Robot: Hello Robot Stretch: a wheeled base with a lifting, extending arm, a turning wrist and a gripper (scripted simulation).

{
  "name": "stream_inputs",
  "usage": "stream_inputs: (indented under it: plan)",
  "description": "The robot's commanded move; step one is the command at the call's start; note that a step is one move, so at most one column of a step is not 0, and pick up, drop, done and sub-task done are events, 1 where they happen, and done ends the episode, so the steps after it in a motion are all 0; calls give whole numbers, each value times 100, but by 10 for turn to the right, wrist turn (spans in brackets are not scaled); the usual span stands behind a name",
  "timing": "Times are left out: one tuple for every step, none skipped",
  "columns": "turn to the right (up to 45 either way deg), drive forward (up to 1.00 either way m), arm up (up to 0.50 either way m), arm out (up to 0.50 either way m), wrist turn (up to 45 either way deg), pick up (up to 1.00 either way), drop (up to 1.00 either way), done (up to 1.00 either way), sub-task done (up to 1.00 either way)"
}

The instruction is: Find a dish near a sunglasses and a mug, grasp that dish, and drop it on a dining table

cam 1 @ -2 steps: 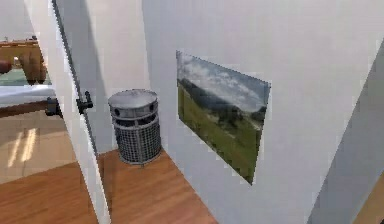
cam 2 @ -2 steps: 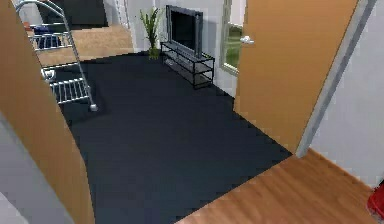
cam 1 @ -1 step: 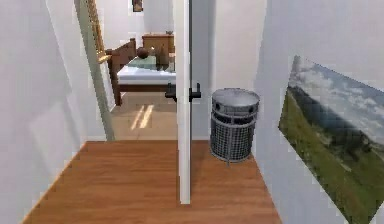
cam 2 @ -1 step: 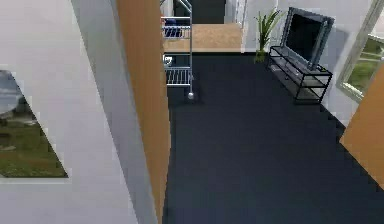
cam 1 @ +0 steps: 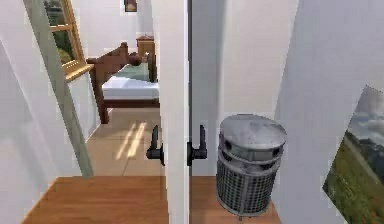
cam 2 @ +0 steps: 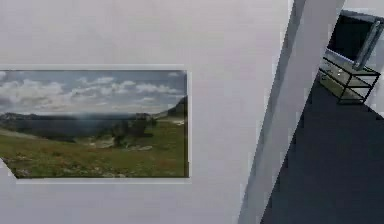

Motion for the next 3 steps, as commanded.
stream_inputs:
  plan:
    - [-300, 0, 0, 0, 0, 0, 0, 0, 0]
    - [0, 5, 0, 0, 0, 0, 0, 0, 0]
    - [-120, 0, 0, 0, 0, 0, 0, 0, 0]
